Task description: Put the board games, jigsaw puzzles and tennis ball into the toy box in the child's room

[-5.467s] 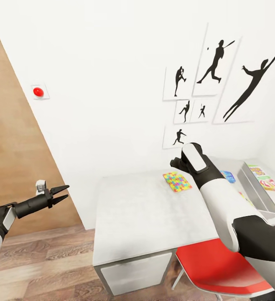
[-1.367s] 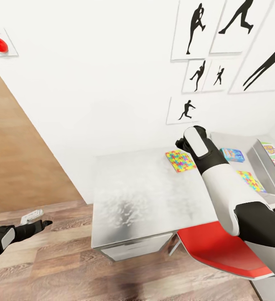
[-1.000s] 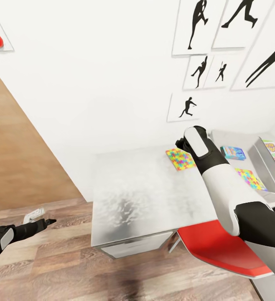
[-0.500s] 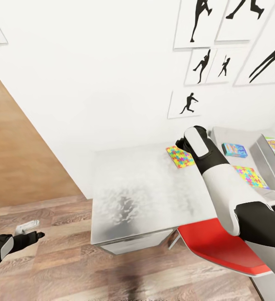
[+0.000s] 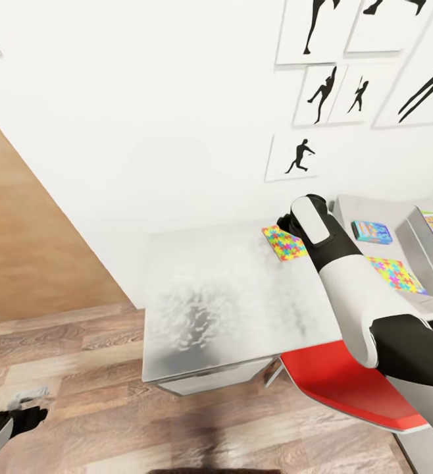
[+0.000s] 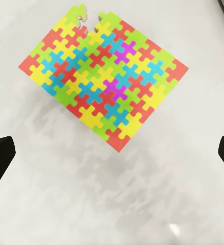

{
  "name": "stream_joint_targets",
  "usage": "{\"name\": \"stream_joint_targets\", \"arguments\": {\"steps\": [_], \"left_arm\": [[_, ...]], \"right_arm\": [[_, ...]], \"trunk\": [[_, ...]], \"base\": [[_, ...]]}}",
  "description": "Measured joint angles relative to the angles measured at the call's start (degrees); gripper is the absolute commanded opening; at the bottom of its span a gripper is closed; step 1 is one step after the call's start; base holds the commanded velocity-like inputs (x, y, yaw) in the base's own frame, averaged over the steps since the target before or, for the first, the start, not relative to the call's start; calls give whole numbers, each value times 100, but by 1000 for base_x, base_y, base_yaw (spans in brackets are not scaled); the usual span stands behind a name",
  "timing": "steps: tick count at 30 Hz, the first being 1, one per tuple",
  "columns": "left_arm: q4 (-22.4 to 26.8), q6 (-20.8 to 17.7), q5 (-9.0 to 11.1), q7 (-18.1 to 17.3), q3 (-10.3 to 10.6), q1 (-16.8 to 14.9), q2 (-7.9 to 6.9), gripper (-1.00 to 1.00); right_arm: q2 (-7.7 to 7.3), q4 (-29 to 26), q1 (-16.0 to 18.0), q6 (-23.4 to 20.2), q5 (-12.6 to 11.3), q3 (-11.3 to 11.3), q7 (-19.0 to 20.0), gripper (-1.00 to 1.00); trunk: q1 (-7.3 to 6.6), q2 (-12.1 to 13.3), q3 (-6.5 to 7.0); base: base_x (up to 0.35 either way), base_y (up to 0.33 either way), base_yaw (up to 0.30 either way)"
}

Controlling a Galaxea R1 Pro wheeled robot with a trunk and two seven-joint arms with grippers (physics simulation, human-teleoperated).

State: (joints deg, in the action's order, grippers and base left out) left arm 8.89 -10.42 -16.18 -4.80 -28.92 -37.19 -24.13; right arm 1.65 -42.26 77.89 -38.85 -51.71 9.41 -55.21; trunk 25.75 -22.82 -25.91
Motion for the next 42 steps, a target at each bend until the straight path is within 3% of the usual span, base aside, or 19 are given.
{"name": "stream_joint_targets", "arguments": {"steps": [9, 18, 23, 26, 28, 30, 34, 35, 39, 40, 42], "left_arm": [[-21, 456, -67, 212, 17, 649, 153, 100], [-28, 573, -44, 160, 17, 744, 138, 100], [-34, 587, 3, -27, -15, 801, 17, 100], [-37, 583, 61, -527, -65, 837, -176, 100], [-38, 574, 204, -1071, -174, 853, -349, 100], [-37, 553, 498, -1819, -385, 867, -581, 100], [-37, 515, 912, -2574, -655, 877, -877, 100], [-34, 458, 1084, -2842, -775, 879, -997, 100], [-9, 156, 1402, -3500, -991, 881, -1279, 100], [15, -78, 1541, -3936, -1087, 881, -1419, 100], [43, -327, 1648, -4490, -1148, 882, -1553, 100]], "right_arm": [[2, 2, 26, 6, 1, 0, 1, 100], [5, 2, 28, 6, -2, 0, 2, 100], [5, 2, 28, 6, -2, -6, 2, 100], [7, 2, 28, 7, -2, -7, 2, 100], [6, -1, 28, 7, -2, -8, 2, 100], [2, -3, 28, 7, -3, -8, 2, 100], [-2, 0, 28, 7, -3, -9, 2, 100], [-2, 1, 28, 7, -3, -9, 2, 100], [-3, 2, 28, 7, -3, -9, 2, 100], [-3, 2, 28, 7, -3, -9, 2, 100], [-3, 8, 28, 7, -3, -9, 2, 100]], "trunk": [[0, 0, -85], [0, 0, -170], [0, 0, -217], [0, 0, -245], [0, 0, -264], [0, 0, -283], [0, 0, -321], [0, 0, -330], [0, 0, -368], [0, 0, -377], [0, 0, -396]], "base": [[0, 0, 0], [0, 0, 0], [0, 0, 0], [0, 0, 0], [0, 0, 0], [0, 0, 0], [0, 0, 0], [0, 0, 0], [0, 0, 0], [0, 0, 0], [0, 0, 0]]}}
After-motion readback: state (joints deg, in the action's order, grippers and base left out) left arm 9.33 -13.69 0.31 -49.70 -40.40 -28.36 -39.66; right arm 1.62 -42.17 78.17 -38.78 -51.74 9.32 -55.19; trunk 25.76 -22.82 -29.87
